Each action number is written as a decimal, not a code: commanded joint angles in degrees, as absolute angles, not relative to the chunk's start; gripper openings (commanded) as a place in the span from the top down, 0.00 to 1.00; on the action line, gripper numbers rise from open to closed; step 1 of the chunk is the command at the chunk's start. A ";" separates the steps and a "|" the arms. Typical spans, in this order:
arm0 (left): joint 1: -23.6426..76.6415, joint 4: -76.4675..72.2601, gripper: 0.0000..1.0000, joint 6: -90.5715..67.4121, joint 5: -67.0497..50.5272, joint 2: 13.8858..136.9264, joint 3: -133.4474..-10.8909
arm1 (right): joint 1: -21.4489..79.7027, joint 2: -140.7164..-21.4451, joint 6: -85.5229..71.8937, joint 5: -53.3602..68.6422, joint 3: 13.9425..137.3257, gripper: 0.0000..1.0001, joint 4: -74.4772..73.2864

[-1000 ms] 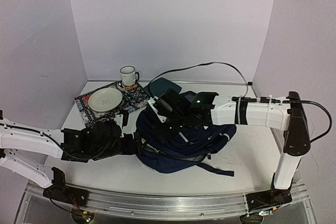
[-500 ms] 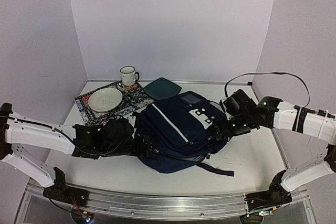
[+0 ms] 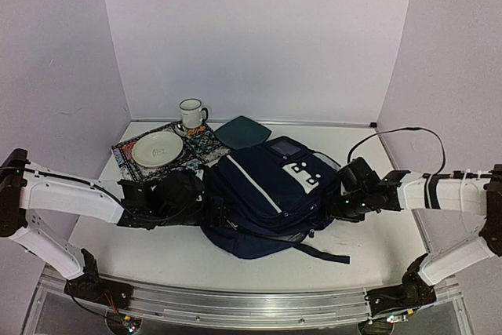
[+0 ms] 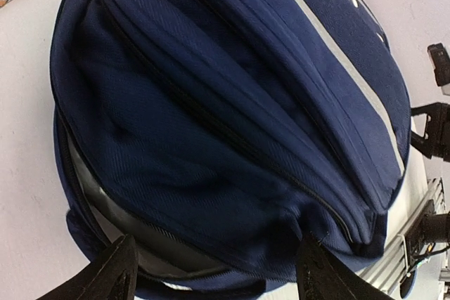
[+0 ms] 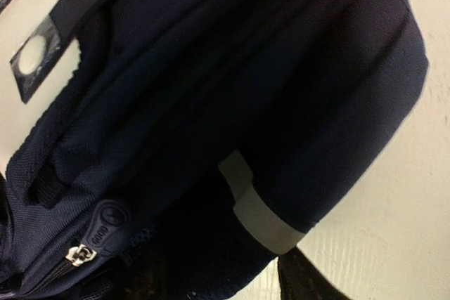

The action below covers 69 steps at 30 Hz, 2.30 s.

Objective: Pack the student bag
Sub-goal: Adjust the student bag at the center of the board, then hold the student bag at the center of the board.

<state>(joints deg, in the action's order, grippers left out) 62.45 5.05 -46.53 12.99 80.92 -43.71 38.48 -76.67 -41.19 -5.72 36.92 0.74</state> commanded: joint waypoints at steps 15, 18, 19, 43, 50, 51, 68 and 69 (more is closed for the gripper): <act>53.03 6.15 0.20 -28.22 13.44 92.65 -60.85 | 50.36 -70.81 -59.63 -5.99 29.91 1.00 18.15; 53.06 9.10 0.17 -26.99 16.56 92.88 -63.35 | 54.14 -72.60 -62.80 -9.36 30.17 1.00 21.73; 53.05 10.25 0.17 -27.38 17.68 92.63 -64.19 | 55.02 -73.27 -63.51 -10.19 30.31 1.00 22.64; 80.30 16.21 0.27 -51.62 28.27 92.55 -62.56 | 57.75 -79.16 -62.89 -12.82 37.60 1.00 27.18; 83.05 11.72 0.39 -50.21 27.59 104.14 -67.67 | 57.80 -78.01 -62.56 -13.52 37.14 1.00 27.74; 83.11 10.63 0.40 -49.91 27.53 105.30 -68.11 | 57.84 -77.88 -62.52 -13.60 36.87 1.00 27.93; 81.50 10.16 0.49 -50.97 40.41 116.58 -74.65 | 58.00 -76.51 -64.01 -11.62 34.43 1.00 31.03; 81.21 10.26 0.50 -51.03 40.89 116.73 -74.76 | 58.07 -76.25 -64.14 -11.70 34.16 1.00 31.04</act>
